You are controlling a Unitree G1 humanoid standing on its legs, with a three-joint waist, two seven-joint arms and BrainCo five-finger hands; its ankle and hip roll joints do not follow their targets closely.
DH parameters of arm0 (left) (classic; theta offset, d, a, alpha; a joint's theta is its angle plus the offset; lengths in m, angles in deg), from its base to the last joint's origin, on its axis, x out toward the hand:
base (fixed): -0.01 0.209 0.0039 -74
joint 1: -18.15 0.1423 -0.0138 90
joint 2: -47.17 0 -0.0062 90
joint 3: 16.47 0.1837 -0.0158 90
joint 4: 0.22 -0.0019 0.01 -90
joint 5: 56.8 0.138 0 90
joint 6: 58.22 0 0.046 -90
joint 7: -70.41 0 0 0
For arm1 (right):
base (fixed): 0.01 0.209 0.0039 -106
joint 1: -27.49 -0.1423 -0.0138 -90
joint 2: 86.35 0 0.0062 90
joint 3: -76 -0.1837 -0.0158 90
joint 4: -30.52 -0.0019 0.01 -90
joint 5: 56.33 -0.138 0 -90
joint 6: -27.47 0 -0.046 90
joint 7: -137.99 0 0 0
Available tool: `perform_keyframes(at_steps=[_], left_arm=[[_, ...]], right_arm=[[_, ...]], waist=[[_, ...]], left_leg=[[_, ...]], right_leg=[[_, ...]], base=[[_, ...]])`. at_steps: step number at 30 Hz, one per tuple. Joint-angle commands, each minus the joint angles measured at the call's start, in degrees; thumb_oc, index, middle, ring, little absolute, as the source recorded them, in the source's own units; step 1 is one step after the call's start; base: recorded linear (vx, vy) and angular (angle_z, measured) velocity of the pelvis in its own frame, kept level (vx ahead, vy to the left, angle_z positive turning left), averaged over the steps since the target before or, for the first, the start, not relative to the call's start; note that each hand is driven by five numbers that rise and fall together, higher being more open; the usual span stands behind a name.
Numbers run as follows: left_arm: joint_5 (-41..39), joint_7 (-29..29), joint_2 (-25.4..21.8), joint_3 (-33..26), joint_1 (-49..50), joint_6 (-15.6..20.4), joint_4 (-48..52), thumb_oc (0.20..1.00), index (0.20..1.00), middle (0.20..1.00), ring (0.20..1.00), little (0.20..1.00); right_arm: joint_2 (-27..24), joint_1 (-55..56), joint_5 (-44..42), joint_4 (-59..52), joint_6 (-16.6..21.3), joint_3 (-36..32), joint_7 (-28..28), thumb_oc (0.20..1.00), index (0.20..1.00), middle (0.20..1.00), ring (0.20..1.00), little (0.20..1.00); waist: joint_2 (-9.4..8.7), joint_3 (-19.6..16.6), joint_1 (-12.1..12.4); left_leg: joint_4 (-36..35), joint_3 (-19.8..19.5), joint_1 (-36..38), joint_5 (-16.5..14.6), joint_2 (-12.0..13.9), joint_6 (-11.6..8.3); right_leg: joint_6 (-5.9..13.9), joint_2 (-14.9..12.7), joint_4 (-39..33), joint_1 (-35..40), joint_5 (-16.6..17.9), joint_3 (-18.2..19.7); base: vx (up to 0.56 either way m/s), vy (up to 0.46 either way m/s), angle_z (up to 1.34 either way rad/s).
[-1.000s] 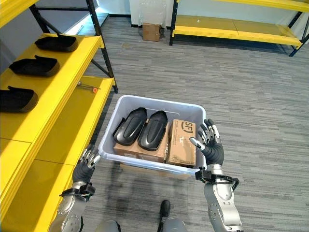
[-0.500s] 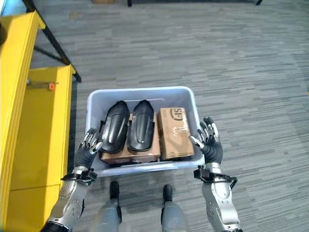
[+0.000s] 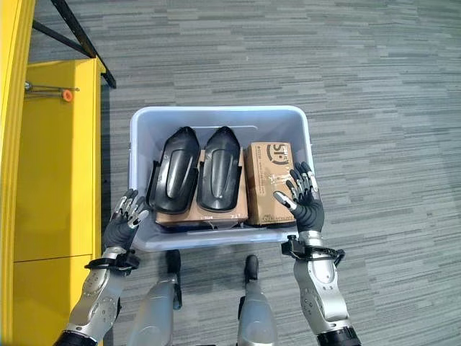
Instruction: Move parts from the plastic box to the shelf.
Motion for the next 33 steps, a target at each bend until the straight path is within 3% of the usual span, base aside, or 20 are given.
perform_keyframes(at_steps=[1, 7, 17, 23, 28, 33], left_arm=[[1.3, 1.82, -0.59, 0.52, -1.09, 3.64, 3.05, 1.0, 1.0, 1.0, 1.0, 1.0], [2.68, 5.53, -0.34, 4.7, -7.15, 4.11, 3.82, 1.0, 1.0, 1.0, 1.0, 1.0], [2.13, 7.48, 0.38, 7.34, -11.58, 4.55, 4.23, 1.0, 1.0, 1.0, 1.0, 1.0], [2.19, 7.92, 0.27, 7.48, -12.07, 4.82, 5.21, 1.0, 1.0, 1.0, 1.0, 1.0], [3.36, 8.3, 0.04, 7.52, -11.7, 4.56, 5.78, 1.0, 1.0, 1.0, 1.0, 1.0], [3.37, 8.55, -0.08, 7.53, -12.03, 4.9, 6.55, 1.0, 1.0, 1.0, 1.0, 1.0]], right_arm=[[-0.63, -3.12, 1.28, 0.07, 2.37, 0.66, -2.48, 1.0, 1.0, 1.0, 1.0, 1.0], [4.88, -17.43, -1.96, 11.95, 2.99, 5.49, -8.07, 1.0, 1.0, 1.0, 1.0, 1.0], [7.86, -24.82, -1.25, 19.1, 3.05, 6.52, -12.18, 1.0, 1.0, 1.0, 1.0, 1.0], [5.14, -23.91, 6.02, 13.37, 3.53, 3.57, -16.07, 1.0, 1.0, 1.0, 1.0, 1.0], [3.83, -19.9, 9.35, 6.53, 3.94, 2.59, -15.82, 1.0, 1.0, 1.0, 1.0, 1.0], [3.47, -20.18, 11.69, 7.63, 3.58, 2.52, -17.2, 1.0, 1.0, 1.0, 1.0, 1.0]], waist=[[1.69, -3.92, 0.43], [3.93, -0.42, 1.84], [5.85, 2.35, 2.56], [6.13, 3.09, 1.94], [5.7, 3.47, 0.92], [6.02, 3.7, 0.68]], left_leg=[[1.18, -0.83, 0.55, 2.01, 6.2, -1.8], [0.97, -1.02, -1.88, 2.73, 5.48, -1.76], [1.02, -0.83, -3.98, 2.81, 4.5, -1.68], [0.56, -1.04, -4.99, 3.08, 4.38, -1.61], [1.17, -1.01, -5.94, 2.84, 4.33, -1.44], [1.22, -1.17, -6.69, 2.86, 4.18, -1.52]], right_leg=[[3.74, -6.05, 7.31, -2.29, 1.51, -0.43], [3.67, -6.26, 7.48, -5.12, 2.55, -0.55], [3.8, -6.85, 7.69, -7.59, 3.26, -0.67], [3.68, -6.76, 8.2, -9.11, 3.03, -0.53], [3.62, -6.67, 8.51, -10.0, 3.01, -0.24], [3.69, -6.75, 8.5, -10.65, 3.05, -0.24]], base=[[-0.07, -0.014, 0.07], [-0.05, 0.008, 0.06], [-0.02, 0.005, -0.03], [-0.01, -0.002, 0.05], [0.0, -0.003, -0.01], [0.0, 0.0, 0.0]])
